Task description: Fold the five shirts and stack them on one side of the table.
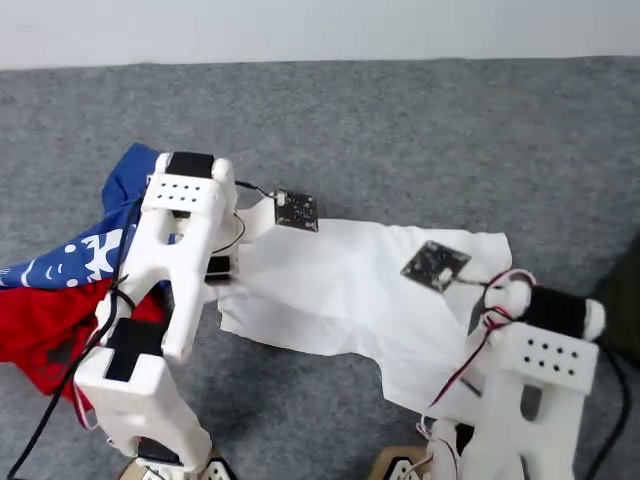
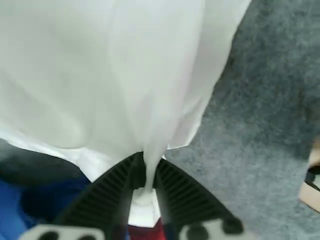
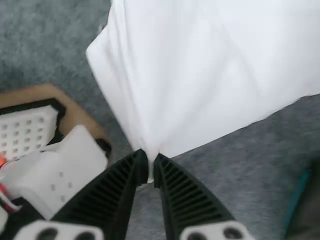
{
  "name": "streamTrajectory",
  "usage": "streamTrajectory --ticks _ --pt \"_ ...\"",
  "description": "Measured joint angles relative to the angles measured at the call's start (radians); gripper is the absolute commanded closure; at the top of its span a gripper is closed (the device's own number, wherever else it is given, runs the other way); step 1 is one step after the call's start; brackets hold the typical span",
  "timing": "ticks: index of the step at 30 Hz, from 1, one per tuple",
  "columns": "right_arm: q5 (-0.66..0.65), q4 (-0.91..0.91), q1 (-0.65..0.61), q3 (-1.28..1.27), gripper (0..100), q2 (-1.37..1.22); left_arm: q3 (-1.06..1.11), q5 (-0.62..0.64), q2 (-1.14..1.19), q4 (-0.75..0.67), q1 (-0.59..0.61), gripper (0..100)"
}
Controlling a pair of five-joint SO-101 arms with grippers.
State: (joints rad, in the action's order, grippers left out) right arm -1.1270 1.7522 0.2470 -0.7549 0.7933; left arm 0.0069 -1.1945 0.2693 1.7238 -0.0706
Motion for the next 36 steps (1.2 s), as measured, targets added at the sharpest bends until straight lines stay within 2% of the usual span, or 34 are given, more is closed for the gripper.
streamTrajectory --ticks 11,24,32,36 --pt "-0.044 0.000 0.041 -0.129 98.8 0.043 0.025 -0.006 -0.003 0.000 -0.008 100" --pt "-0.044 -0.040 0.040 -0.203 98.5 0.046 0.068 -0.009 -0.003 0.000 -0.081 99" --pt "-0.043 -0.041 0.043 -0.204 81.3 0.054 0.068 -0.009 -0.003 0.000 -0.086 89" --pt "-0.040 -0.057 0.077 -0.216 76.4 0.054 0.068 -0.005 -0.003 0.000 -0.086 84"
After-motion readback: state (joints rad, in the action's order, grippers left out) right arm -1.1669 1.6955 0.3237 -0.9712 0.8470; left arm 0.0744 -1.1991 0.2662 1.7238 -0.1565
